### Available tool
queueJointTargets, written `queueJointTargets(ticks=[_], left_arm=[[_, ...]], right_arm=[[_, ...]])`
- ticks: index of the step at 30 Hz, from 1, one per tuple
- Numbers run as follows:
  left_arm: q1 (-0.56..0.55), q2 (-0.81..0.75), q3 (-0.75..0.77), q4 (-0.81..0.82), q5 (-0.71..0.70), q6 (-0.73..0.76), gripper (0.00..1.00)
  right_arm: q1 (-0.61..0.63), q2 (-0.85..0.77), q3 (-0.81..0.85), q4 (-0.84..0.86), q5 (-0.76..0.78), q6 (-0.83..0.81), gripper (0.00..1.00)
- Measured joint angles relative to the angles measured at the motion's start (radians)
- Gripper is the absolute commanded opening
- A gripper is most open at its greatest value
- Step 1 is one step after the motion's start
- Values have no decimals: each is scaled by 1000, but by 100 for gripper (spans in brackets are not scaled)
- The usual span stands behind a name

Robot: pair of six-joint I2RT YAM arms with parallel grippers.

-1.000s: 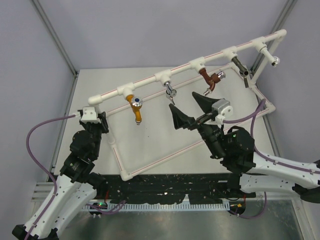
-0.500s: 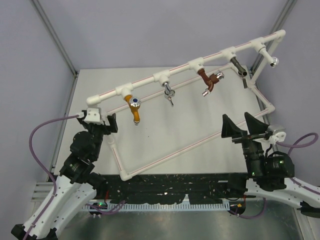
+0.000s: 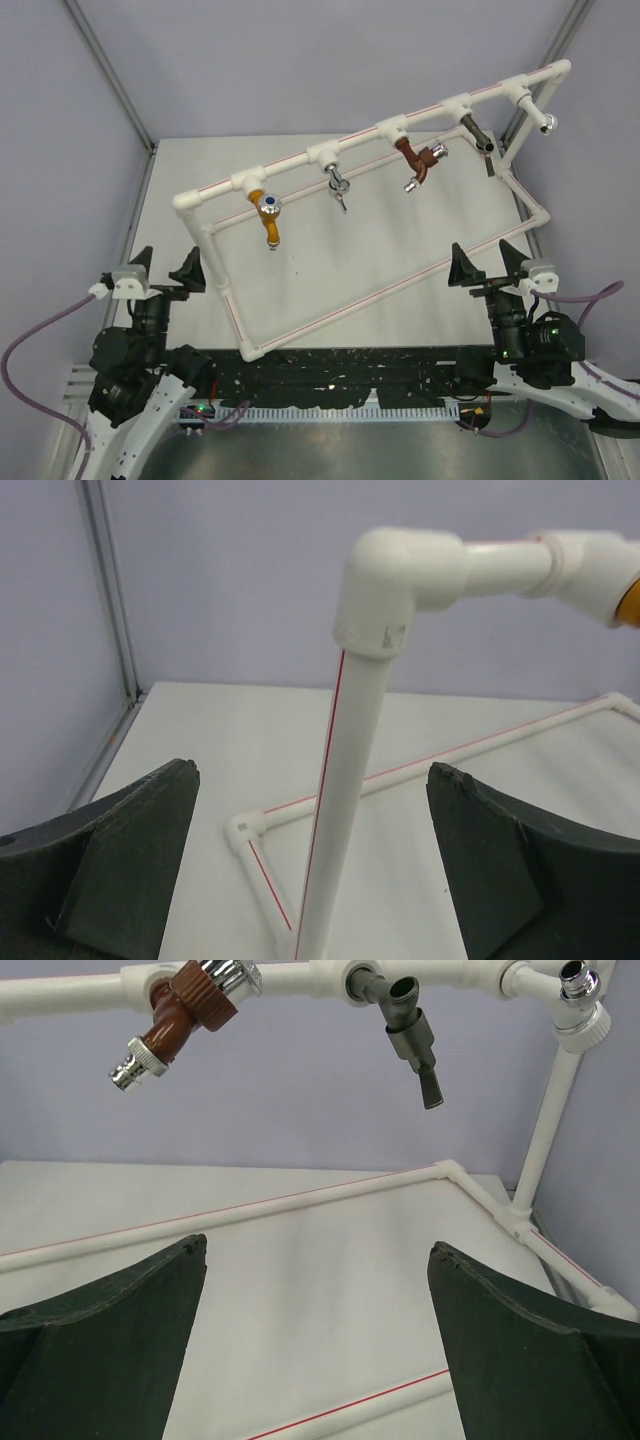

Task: Install the water faucets

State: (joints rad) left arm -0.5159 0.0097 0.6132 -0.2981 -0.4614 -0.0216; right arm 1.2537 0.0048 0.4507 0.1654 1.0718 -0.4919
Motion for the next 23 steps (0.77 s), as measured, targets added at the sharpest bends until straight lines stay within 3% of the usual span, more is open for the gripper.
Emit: queueJointTargets(ticks=[8, 23], left_arm=[[0, 1, -164, -32, 17, 23, 100], [10, 0, -175, -28, -10, 31, 100]], right_arm=[[0, 0, -28, -6, 3, -74, 95], [0, 0, -48, 15, -20, -124, 96]])
